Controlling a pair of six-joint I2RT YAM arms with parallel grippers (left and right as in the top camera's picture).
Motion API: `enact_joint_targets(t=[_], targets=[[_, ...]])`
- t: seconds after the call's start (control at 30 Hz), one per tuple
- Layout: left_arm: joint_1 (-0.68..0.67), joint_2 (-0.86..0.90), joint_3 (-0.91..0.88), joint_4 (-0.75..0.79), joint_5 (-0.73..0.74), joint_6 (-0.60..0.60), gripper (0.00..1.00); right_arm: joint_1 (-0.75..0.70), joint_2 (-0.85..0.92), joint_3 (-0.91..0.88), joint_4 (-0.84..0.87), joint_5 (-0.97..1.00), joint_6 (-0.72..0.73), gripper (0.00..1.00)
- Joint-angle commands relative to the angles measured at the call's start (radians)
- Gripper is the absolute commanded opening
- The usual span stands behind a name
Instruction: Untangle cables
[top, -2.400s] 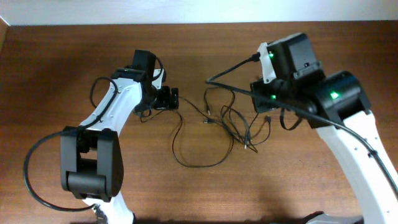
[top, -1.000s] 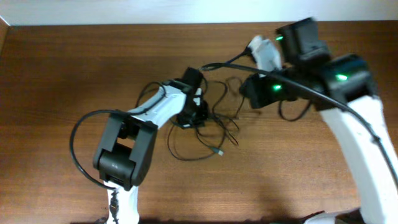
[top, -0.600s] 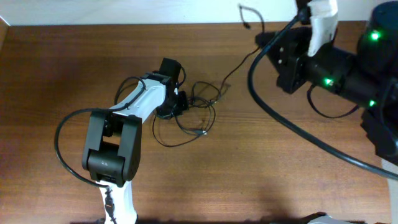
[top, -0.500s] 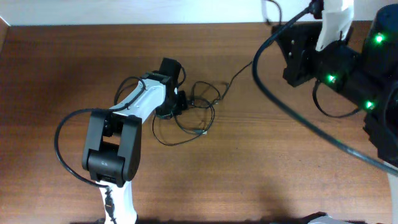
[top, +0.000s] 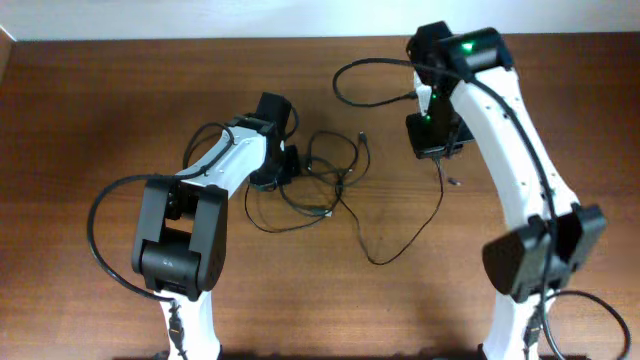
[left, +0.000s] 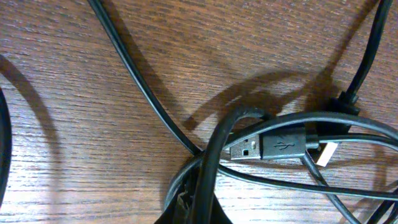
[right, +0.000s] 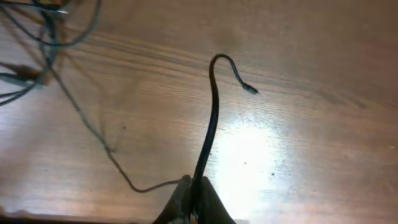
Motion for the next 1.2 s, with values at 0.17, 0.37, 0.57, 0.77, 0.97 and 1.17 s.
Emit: enact_joint_targets(t=[0.17,0.37,0.57,0.77,0.97,1.17], targets=[[0.01,0.041,-0.029,-0.005,-0.063,0.013,0.02,-0.139,0.06,-0.041,-0.006,0.039,0.034,0.04],[0.01,0.041,-0.029,-0.005,-0.063,0.013,0.02,-0.23,0.06,-0.206,0.102,0.119,0.074,0.04],[0.01,0.041,-0.029,-0.005,-0.063,0.013,0.03,-0.241,0.06,-0.338,0.176,0.047,0.079,0.77],[0.01,0.041,-0.029,-0.005,-0.063,0.013,0.04,-0.218,0.06,-0.423,0.192,-0.284,-0.118,0.78],[0.01,0.041,-0.029,-0.004,-0.063,0.013,0.05,-0.119,0.06,-0.471,0.225,-0.379,-0.188,0.78],[0.009,0.041,-0.029,-0.003,-0.062,0.013,0.06,0.044,0.06,-0.472,0.305,-0.409,-0.176,0.78]])
